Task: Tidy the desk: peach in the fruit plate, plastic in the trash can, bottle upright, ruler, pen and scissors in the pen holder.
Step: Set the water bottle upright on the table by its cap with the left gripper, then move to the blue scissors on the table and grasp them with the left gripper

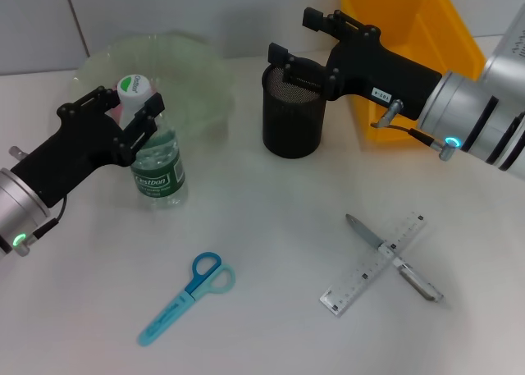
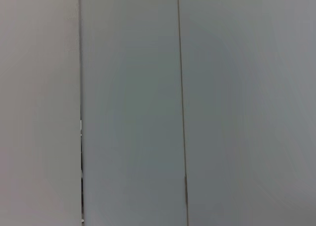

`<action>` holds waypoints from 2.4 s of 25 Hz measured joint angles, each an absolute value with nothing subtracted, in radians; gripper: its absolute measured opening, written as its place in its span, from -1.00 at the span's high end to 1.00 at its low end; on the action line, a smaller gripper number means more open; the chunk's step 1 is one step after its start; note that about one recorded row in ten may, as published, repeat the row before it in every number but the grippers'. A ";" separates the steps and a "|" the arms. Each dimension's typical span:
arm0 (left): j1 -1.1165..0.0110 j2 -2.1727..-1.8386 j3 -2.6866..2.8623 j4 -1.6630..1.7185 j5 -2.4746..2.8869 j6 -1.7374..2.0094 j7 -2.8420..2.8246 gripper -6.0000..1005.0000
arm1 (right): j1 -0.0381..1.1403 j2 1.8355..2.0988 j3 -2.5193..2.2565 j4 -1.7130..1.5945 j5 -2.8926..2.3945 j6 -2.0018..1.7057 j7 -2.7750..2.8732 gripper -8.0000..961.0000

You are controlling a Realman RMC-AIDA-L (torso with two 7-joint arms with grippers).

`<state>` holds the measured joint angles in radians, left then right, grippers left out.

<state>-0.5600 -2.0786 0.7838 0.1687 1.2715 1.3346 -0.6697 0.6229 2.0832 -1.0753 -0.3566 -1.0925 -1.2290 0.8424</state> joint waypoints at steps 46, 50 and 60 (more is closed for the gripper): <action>-0.355 -2.007 0.894 0.768 1.638 1.717 -1.500 -0.63 | 0.603 2.083 -0.963 -0.355 -1.091 -1.255 0.850 -0.69; -0.358 -2.037 0.893 0.854 1.737 1.710 -1.524 -0.63 | 0.595 2.081 -0.960 -0.358 -1.091 -1.259 0.850 -0.69; -0.357 -2.072 1.017 0.949 1.846 1.580 -1.498 -0.63 | 0.544 2.078 -0.949 -0.398 -1.092 -1.286 0.906 -0.68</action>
<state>-0.3570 -2.0718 1.0172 0.9485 1.8463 1.5802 -1.4981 0.5441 2.0781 -0.9486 -0.3982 -1.0925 -1.2857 0.9062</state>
